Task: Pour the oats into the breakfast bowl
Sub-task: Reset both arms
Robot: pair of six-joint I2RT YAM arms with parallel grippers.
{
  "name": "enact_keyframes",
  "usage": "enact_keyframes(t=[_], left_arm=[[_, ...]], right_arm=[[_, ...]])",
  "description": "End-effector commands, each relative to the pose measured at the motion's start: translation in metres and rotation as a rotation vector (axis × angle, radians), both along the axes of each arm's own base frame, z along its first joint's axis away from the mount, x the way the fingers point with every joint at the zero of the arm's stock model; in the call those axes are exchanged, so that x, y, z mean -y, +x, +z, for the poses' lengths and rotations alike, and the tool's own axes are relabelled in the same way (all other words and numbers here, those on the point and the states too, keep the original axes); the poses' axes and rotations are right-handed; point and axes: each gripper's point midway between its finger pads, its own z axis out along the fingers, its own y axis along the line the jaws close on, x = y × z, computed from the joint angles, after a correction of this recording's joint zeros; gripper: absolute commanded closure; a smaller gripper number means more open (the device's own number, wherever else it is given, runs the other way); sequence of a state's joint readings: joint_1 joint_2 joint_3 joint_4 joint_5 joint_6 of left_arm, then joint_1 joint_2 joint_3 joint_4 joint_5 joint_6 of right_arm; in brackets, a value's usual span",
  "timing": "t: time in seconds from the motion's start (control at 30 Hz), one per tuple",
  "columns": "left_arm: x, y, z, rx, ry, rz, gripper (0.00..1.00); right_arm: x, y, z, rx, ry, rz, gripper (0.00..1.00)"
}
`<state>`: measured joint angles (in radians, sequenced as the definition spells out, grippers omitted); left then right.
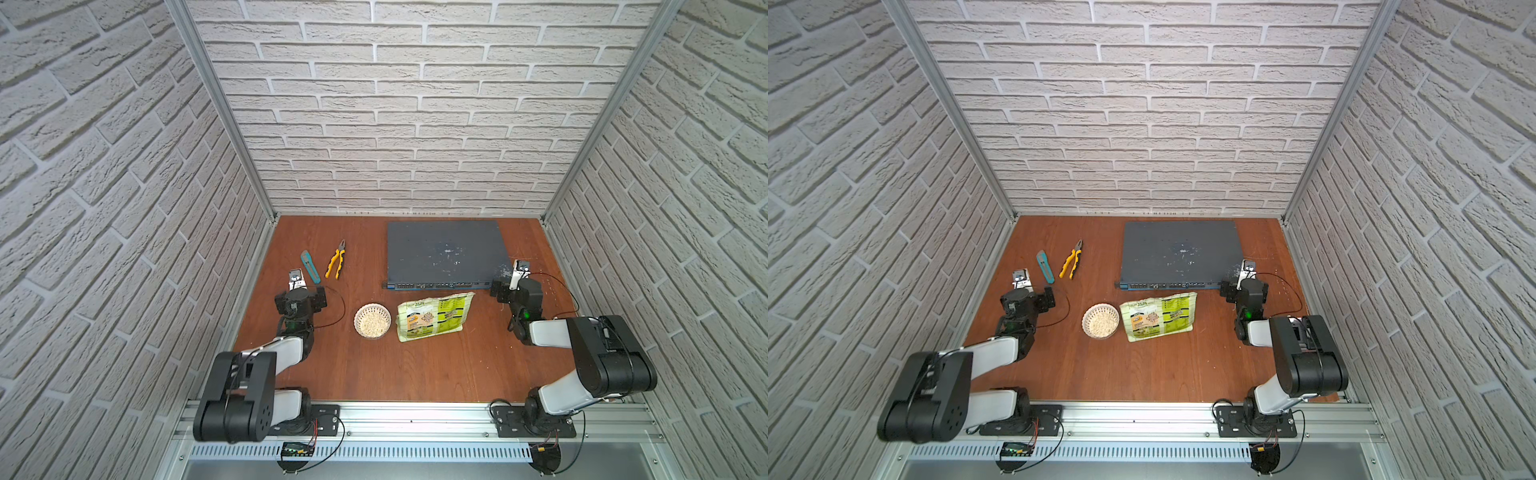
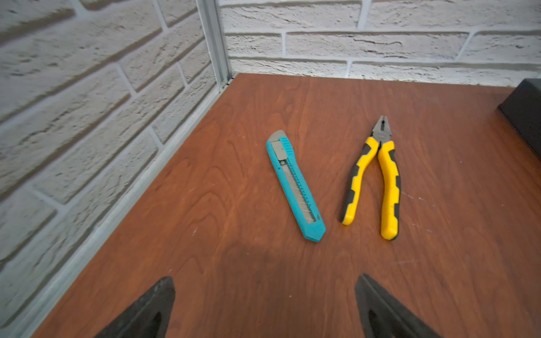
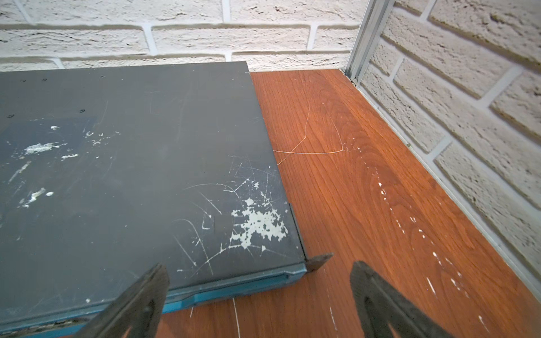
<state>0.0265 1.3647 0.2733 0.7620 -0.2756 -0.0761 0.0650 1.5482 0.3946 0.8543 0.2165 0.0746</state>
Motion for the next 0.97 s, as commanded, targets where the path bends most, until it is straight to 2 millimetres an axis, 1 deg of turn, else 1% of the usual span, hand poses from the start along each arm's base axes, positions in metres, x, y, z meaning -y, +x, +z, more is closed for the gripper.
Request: enact_keyframes(t=[0.0, 0.03, 0.07, 0.13, 0.17, 0.27, 0.93], left_arm=[[0.007, 0.025, 0.022, 0.139, -0.005, -0.060, 0.02], [0.007, 0.027, 0.014, 0.127, -0.006, -0.063, 0.02], [0.007, 0.033, 0.012, 0.133, -0.001, -0.064, 0.02], [0.010, 0.040, 0.006, 0.061, -0.025, -0.095, 0.02], [0.011, 0.043, 0.005, 0.058, -0.039, -0.107, 0.02], [0.007, 0.043, 0.002, 0.047, -0.079, -0.117, 0.02], [0.007, 0.043, 0.003, 0.048, -0.071, -0.116, 0.02]], right_arm=[[0.003, 0.002, 0.007, 0.020, 0.011, -0.008, 0.01], [0.002, 0.002, 0.007, 0.023, 0.010, -0.007, 0.01], [0.003, 0.002, 0.007, 0.023, 0.010, -0.008, 0.01], [0.003, 0.002, 0.007, 0.022, 0.011, -0.008, 0.01], [0.003, 0.002, 0.007, 0.021, 0.010, -0.007, 0.01], [0.003, 0.002, 0.007, 0.022, 0.011, -0.008, 0.01], [0.002, 0.001, 0.007, 0.024, 0.012, -0.007, 0.01]])
